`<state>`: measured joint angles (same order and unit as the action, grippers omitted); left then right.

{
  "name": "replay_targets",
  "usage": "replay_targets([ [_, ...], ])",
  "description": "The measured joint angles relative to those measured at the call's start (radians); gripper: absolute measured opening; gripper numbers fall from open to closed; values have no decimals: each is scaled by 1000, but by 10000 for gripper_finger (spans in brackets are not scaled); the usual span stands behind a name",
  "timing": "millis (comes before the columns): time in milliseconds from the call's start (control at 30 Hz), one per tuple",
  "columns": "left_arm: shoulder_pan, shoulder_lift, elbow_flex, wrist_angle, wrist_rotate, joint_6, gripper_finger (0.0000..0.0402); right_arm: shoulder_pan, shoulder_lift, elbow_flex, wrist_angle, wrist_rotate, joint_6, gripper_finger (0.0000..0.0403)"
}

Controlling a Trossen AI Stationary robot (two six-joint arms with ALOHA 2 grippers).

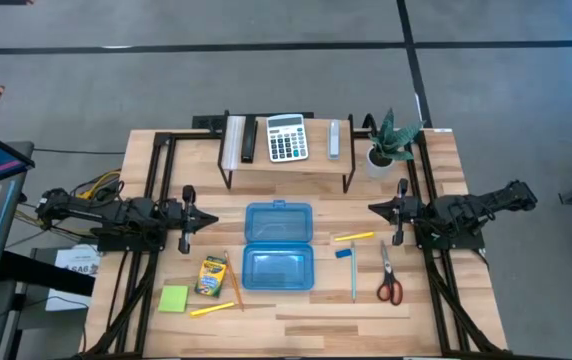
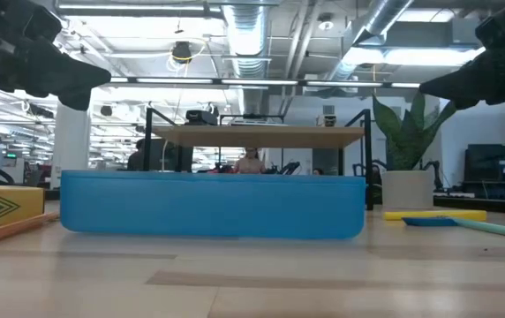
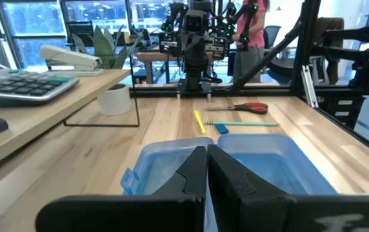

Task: Pack school essentials
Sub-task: Put the bottom yellow pen into the supply box

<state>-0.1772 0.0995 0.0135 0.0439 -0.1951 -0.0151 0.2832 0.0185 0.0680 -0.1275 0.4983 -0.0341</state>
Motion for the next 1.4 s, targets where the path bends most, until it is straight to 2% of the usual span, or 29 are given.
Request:
replay_targets([
  [267, 0, 0, 0, 0, -1, -76, 2, 0, 0, 0, 0, 0, 0, 33],
  [600, 0, 0, 0, 22, -48, -260, 2, 0, 0, 0, 0, 0, 0, 33],
  [867, -1, 0, 0, 43, 15, -332, 2, 0, 0, 0, 0, 0, 0, 33],
  [1067, -1, 3, 0, 61, 16, -339, 2, 0, 0, 0, 0, 0, 0, 33],
  [1267, -1, 62, 6, 64, 16, -347, 2, 0, 0, 0, 0, 0, 0, 33],
  [1400, -1, 139, 54, 66, 16, -348, 2, 0, 0, 0, 0, 0, 0, 33],
])
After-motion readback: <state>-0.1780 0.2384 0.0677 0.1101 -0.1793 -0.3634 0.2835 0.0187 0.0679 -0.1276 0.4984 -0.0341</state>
